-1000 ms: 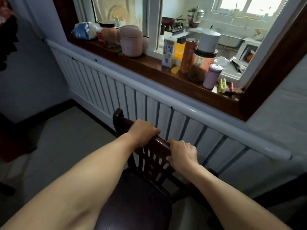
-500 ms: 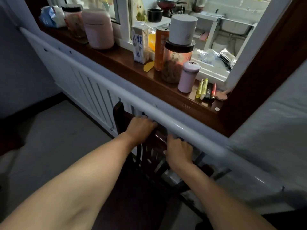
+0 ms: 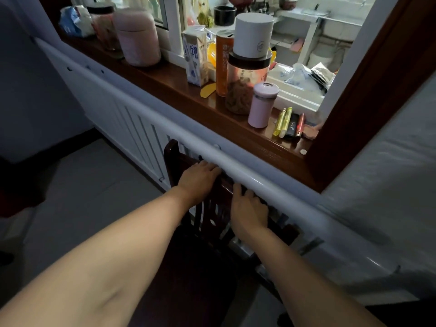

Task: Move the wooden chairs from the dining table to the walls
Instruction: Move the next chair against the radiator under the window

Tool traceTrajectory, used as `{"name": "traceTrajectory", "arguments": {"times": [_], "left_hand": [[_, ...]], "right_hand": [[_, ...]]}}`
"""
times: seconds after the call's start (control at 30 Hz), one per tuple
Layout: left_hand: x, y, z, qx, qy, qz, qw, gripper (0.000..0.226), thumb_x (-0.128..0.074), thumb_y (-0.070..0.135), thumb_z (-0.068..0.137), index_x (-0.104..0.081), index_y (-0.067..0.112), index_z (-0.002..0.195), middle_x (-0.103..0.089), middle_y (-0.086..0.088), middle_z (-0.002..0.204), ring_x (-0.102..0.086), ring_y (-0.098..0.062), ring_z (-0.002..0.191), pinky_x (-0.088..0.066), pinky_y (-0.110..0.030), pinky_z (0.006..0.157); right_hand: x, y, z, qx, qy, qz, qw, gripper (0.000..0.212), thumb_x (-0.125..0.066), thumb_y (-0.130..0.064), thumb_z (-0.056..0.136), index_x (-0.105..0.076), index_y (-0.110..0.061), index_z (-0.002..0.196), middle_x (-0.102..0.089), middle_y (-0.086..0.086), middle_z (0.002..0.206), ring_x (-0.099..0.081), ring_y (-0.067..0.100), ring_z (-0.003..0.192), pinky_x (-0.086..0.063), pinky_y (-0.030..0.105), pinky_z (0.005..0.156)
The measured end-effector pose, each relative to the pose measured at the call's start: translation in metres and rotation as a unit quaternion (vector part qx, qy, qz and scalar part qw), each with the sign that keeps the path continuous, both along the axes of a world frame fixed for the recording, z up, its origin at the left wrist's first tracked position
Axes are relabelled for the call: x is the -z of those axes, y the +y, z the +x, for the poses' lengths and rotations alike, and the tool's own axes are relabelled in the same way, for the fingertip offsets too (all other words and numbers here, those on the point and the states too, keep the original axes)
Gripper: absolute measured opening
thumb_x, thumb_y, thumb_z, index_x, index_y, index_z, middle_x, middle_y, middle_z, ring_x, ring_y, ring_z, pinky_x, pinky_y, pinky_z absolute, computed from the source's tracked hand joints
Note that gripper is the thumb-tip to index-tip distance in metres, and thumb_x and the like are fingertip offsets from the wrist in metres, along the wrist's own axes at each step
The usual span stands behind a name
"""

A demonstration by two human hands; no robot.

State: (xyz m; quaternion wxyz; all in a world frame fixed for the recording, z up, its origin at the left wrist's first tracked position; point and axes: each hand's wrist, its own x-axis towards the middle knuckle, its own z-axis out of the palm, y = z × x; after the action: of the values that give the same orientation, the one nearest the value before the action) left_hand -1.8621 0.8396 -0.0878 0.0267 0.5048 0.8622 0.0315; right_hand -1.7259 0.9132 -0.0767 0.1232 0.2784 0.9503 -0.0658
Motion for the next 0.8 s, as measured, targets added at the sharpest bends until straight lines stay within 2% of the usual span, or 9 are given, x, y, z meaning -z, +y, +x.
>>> {"name": "traceTrajectory", "arguments": {"times": [0.23,0.33,0.43,0.53,0.67,0.8], "left_hand": [[-0.002,-0.002,0.005,-0.035,-0.008,-0.006,0.999,0.047,-0.041,0.018,0.1,-0.034,0.015,0.146,-0.035,-0.005,0.152,-0.03,-0.024,0.14,-0.028,-0.034,0.113],[0.0,-0.004,0.007,-0.047,-0.029,0.016,0.998,0.05,-0.045,0.02,0.099,-0.031,0.015,0.147,-0.032,-0.006,0.153,-0.026,-0.023,0.143,-0.033,-0.033,0.11],[0.004,-0.009,0.009,-0.048,-0.03,0.02,0.998,0.057,-0.051,0.017,0.096,-0.027,0.014,0.148,-0.027,-0.007,0.155,-0.019,-0.021,0.145,-0.039,-0.033,0.106],[0.006,-0.013,0.012,-0.052,-0.039,0.014,0.998,0.062,-0.05,0.012,0.095,-0.021,0.013,0.151,-0.018,-0.008,0.158,-0.011,-0.023,0.148,-0.039,-0.039,0.11],[0.001,-0.013,0.016,-0.046,-0.038,0.031,0.998,0.062,-0.048,0.008,0.094,-0.022,0.013,0.151,-0.021,-0.008,0.157,-0.018,-0.022,0.147,-0.043,-0.038,0.106],[-0.005,-0.018,0.014,-0.025,-0.035,0.011,0.999,0.065,-0.047,0.005,0.094,-0.02,0.016,0.152,-0.018,-0.006,0.159,-0.02,-0.021,0.147,-0.039,-0.033,0.108]], "right_hand": [[-0.002,0.001,-0.006,-0.007,-0.022,-0.017,1.0,0.078,-0.056,-0.018,0.093,-0.004,-0.015,0.151,-0.033,0.027,0.144,-0.05,0.036,0.121,-0.049,0.043,0.088],[0.0,-0.001,-0.009,0.001,-0.035,-0.029,0.999,0.089,-0.063,-0.02,0.088,-0.001,-0.014,0.151,-0.027,0.026,0.148,-0.041,0.038,0.129,-0.045,0.046,0.095],[0.003,-0.007,-0.008,-0.009,-0.037,-0.007,0.999,0.1,-0.067,-0.027,0.085,0.006,-0.012,0.151,-0.015,0.024,0.152,-0.026,0.04,0.137,-0.035,0.054,0.104],[0.008,-0.01,-0.007,-0.009,-0.041,0.013,0.999,0.11,-0.07,-0.032,0.081,0.012,-0.01,0.151,-0.008,0.024,0.154,-0.016,0.043,0.14,-0.029,0.061,0.107],[0.01,-0.011,-0.009,0.006,-0.044,0.011,0.999,0.104,-0.065,-0.033,0.086,0.012,-0.008,0.151,-0.008,0.025,0.154,-0.015,0.043,0.141,-0.025,0.062,0.109],[0.011,-0.014,-0.01,0.034,-0.048,0.005,0.998,0.097,-0.061,-0.035,0.089,0.007,-0.006,0.151,-0.01,0.025,0.155,-0.017,0.042,0.141,-0.027,0.06,0.109]]}}
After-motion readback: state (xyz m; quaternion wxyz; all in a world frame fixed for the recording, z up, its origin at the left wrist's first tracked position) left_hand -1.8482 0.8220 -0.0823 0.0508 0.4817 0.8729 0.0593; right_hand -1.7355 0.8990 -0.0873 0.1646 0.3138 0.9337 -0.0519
